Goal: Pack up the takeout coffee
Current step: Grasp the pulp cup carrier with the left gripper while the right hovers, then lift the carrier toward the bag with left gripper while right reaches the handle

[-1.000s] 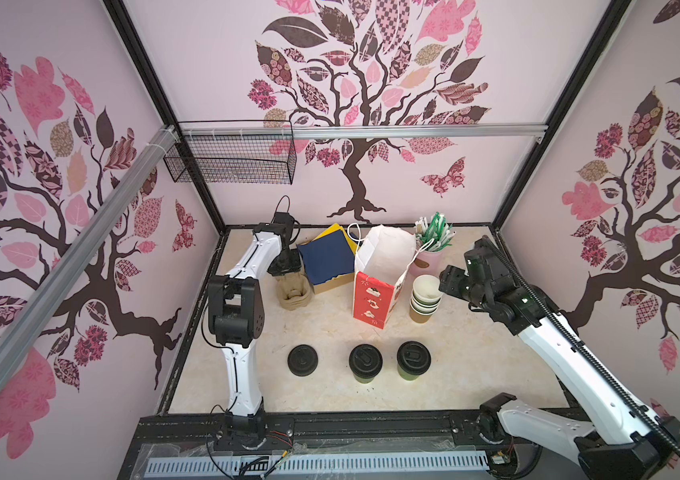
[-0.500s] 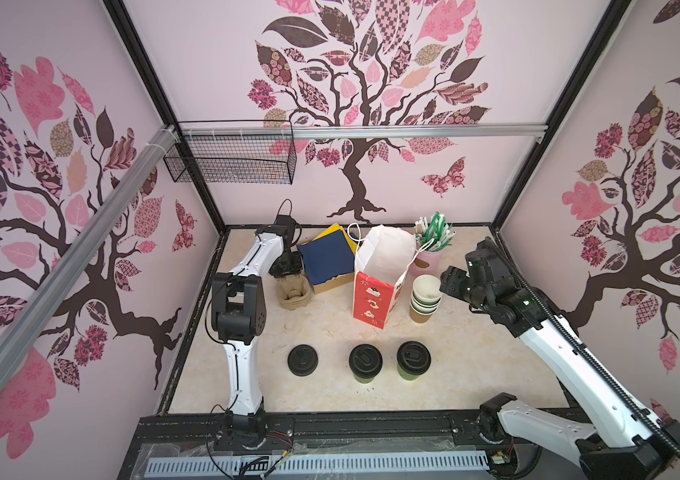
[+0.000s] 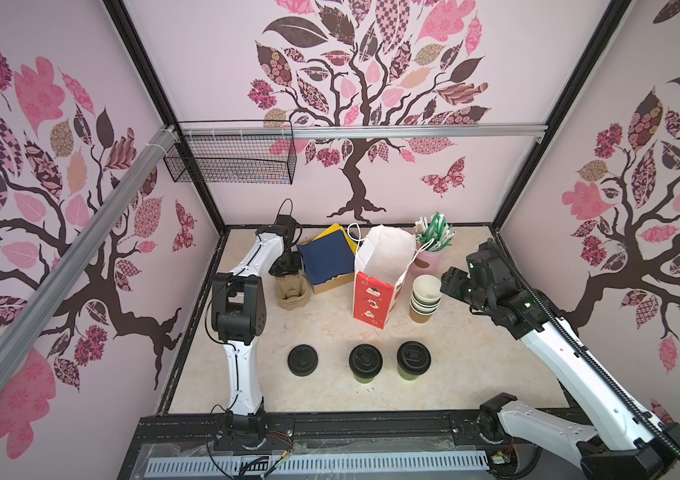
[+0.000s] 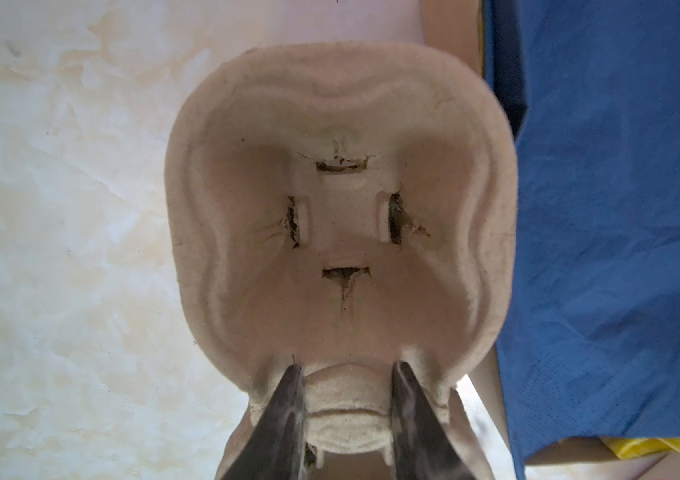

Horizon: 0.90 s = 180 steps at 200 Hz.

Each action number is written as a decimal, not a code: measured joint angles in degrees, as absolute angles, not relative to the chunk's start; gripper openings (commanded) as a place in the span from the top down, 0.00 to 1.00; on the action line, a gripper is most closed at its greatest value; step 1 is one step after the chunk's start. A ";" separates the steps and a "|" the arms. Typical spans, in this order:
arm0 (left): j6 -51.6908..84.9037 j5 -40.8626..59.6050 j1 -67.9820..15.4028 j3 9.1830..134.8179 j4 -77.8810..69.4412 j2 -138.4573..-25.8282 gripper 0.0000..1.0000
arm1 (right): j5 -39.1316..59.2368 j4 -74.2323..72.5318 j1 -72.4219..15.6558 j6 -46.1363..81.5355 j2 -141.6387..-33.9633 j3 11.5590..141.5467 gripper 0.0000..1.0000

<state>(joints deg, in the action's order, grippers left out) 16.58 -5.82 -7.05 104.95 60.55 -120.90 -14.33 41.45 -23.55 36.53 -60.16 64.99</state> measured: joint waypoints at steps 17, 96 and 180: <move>16.49 -6.20 -7.05 104.95 60.53 -120.51 0.76 | -14.31 41.56 -23.55 36.91 -59.88 64.66 0.30; 16.53 -6.17 -7.05 104.90 60.12 -115.70 0.77 | -14.28 41.91 -23.55 37.76 -58.61 63.00 0.30; 15.94 -5.39 -7.05 103.74 61.23 -107.74 0.77 | -14.31 42.41 -23.55 37.69 -57.14 63.05 0.29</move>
<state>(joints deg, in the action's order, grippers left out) 15.94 -5.39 -7.05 103.74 61.23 -107.74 -14.31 42.41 -23.55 37.69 -57.14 63.05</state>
